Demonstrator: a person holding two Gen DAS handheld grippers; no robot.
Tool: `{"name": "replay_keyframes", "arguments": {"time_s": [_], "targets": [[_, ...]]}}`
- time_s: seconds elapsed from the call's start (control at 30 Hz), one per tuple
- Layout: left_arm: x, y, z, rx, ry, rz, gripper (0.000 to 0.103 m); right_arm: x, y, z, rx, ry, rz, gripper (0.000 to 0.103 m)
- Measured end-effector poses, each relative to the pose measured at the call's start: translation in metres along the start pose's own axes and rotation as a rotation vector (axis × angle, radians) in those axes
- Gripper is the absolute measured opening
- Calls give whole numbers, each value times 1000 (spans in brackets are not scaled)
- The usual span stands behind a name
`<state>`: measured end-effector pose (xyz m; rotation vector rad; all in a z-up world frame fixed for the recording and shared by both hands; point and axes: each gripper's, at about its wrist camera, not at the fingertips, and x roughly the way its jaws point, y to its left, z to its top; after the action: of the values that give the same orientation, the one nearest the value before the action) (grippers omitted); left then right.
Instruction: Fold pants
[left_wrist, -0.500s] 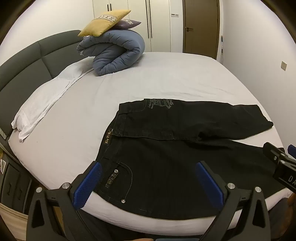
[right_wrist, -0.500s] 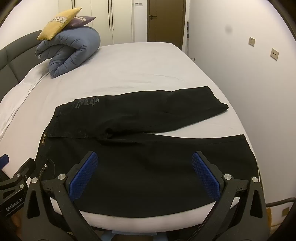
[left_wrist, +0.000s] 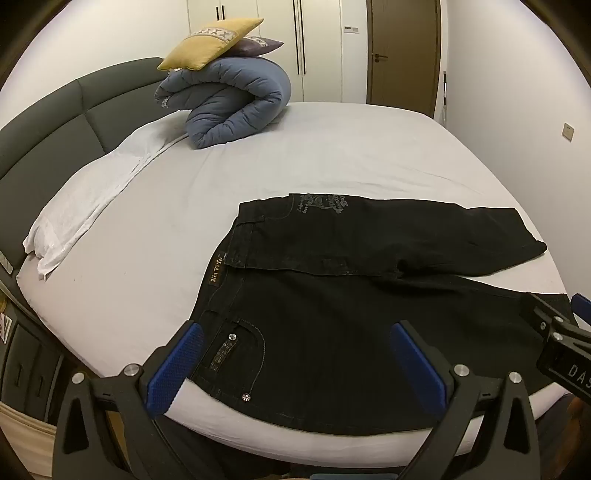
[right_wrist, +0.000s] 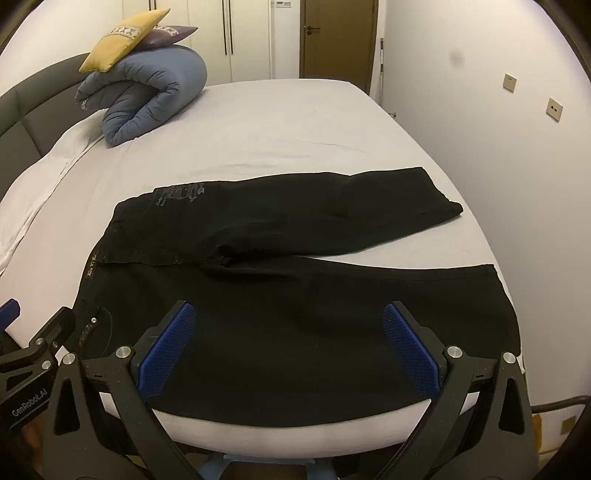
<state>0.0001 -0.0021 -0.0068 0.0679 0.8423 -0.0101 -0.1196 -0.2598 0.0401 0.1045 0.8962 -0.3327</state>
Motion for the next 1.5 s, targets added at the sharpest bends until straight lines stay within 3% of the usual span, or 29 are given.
{"name": "replay_keyframes", "arguments": {"time_s": [1.5], "targets": [[-3,3,1,-5,5,-4,103,1,14,-10,-24,6,11,103]]}}
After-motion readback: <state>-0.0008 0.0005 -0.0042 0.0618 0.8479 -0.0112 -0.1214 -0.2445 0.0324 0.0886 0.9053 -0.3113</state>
